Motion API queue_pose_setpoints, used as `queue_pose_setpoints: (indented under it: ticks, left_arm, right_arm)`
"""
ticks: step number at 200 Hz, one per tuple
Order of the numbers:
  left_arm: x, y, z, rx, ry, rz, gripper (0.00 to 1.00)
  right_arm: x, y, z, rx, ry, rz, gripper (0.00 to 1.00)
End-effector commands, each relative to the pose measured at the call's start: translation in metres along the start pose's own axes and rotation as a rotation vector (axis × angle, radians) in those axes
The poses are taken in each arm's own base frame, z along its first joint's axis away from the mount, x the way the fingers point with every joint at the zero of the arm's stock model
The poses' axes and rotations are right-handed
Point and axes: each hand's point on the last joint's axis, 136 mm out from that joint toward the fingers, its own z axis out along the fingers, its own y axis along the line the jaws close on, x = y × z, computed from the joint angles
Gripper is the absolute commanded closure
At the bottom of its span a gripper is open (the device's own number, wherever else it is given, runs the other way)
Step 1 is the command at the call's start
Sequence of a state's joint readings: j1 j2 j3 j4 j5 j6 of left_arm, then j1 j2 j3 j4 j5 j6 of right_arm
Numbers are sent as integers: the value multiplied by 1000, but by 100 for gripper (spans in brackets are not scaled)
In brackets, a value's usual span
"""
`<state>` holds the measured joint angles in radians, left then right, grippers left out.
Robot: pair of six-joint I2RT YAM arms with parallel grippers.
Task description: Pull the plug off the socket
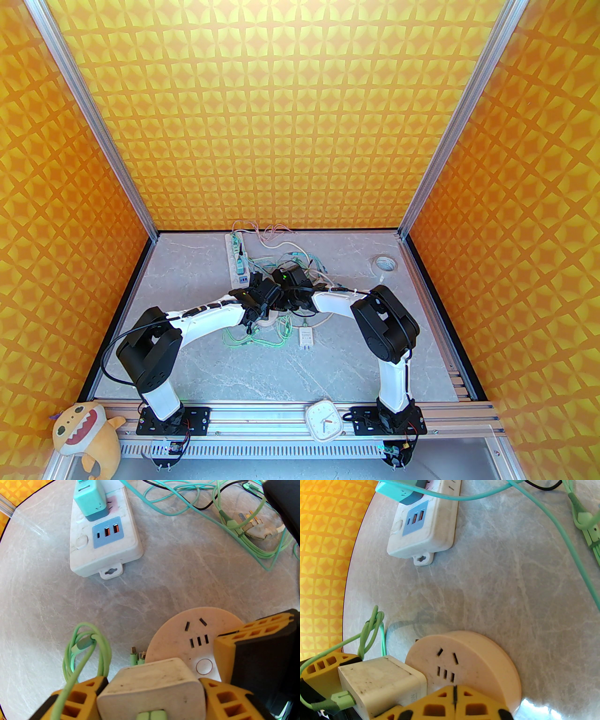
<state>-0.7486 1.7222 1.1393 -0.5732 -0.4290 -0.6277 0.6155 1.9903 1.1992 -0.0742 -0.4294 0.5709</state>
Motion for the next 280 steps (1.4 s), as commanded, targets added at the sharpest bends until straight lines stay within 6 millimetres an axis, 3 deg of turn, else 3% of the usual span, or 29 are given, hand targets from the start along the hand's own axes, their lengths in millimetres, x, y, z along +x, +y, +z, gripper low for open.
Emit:
queue_pose_setpoints:
  ticks: [1,20,28,68,159,204,280]
  left_arm:
    - [-11,8,-18,108,-15,-114,51]
    - [-13,11,-26,177,-19,-174,51]
    - [-19,23,-25,168,-29,-205,50]
    - [-23,26,-30,156,-25,-171,50]
    - [-9,-3,-21,-81,-12,105,51]
    - [-16,-3,-29,-54,-42,72,50]
    - [-21,19,-38,144,-28,-161,49]
  right_arm:
    - [38,-55,17,188,100,47,100]
    - [38,-56,17,193,98,47,100]
    - [38,-56,17,194,99,47,100]
    - [38,-55,16,197,98,42,100]
    - [41,-53,18,206,105,27,100]
    - [42,-53,18,212,109,20,100]
    - [41,-58,14,261,98,-5,100]
